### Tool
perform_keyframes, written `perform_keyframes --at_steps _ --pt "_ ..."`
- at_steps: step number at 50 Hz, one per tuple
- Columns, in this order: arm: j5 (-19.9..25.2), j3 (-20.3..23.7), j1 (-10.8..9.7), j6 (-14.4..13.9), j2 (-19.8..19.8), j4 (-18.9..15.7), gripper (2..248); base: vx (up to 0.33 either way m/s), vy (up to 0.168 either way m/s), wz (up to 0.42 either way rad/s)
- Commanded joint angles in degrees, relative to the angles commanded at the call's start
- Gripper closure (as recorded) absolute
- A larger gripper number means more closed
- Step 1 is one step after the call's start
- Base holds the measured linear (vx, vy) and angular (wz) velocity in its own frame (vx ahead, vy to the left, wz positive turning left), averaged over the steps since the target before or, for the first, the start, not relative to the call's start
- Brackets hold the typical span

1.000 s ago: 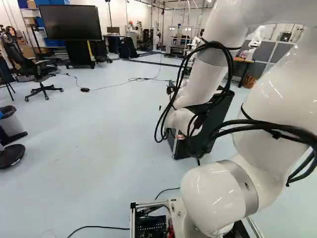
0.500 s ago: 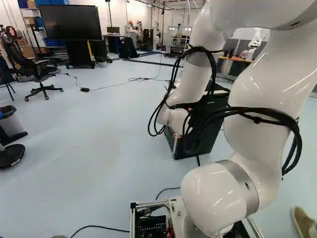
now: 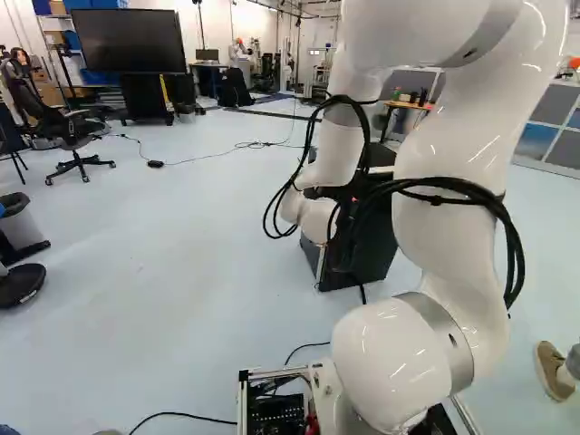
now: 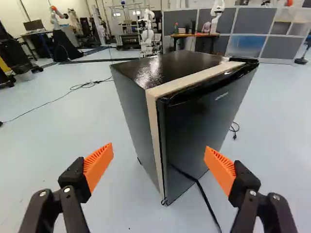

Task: Grab a drink from the fridge

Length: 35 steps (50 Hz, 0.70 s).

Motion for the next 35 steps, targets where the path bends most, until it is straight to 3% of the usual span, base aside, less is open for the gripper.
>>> perform_keyframes --at_steps 21,35 --pt "4.8 -4.7 0.8 0.0 -5.3 7.8 3 0.0 0.0 0.0" --pt "5.5 -7.6 1.1 0.0 -7.4 9.1 3 0.0 0.0 0.0"
